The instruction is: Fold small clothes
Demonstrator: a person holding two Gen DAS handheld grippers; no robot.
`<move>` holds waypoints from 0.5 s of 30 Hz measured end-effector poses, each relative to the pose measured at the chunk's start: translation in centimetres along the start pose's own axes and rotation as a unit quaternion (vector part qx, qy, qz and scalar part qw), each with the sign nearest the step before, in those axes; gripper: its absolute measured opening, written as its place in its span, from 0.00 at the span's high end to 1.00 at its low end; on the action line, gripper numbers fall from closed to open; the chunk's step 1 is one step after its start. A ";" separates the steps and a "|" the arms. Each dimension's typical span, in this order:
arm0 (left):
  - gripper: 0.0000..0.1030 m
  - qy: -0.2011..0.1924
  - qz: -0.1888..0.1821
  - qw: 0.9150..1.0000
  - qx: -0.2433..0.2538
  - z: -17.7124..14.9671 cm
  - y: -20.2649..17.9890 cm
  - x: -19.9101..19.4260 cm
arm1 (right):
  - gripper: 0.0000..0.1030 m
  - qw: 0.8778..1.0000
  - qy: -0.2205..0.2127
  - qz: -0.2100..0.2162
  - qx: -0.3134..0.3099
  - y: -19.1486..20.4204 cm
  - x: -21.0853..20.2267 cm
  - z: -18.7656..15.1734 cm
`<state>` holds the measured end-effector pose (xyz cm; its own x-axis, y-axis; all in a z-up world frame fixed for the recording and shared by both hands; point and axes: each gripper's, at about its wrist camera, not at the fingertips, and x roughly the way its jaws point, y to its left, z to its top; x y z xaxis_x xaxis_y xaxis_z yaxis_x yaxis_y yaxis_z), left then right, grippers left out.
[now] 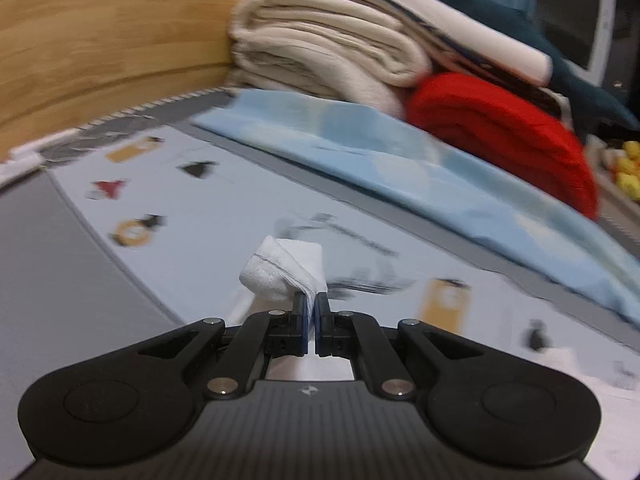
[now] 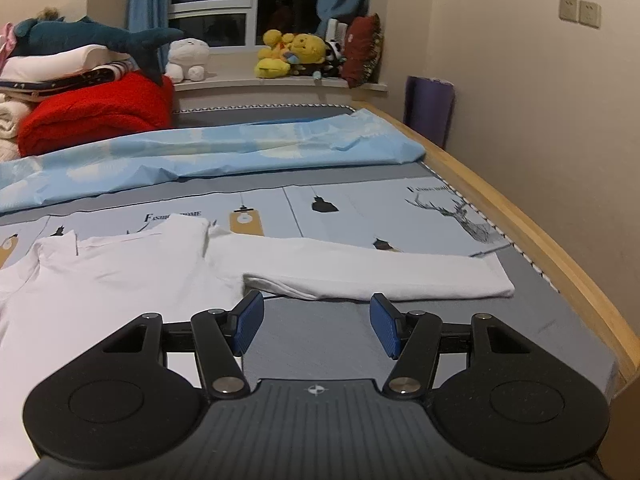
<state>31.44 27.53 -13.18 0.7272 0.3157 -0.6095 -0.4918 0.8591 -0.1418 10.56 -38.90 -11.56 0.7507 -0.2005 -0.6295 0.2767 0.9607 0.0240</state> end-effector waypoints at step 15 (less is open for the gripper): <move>0.63 0.083 -0.410 0.904 0.084 -4.3 -23.5 -13.1 | 0.41 0.999 0.012 0.051 0.014 3.4 2.0 1.1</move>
<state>31.33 1.48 -5.23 0.7261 -0.5080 -0.4634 0.2707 0.8307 -0.4864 13.65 -36.23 -11.85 0.7609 -0.0970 -0.6416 0.2166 0.9700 0.1102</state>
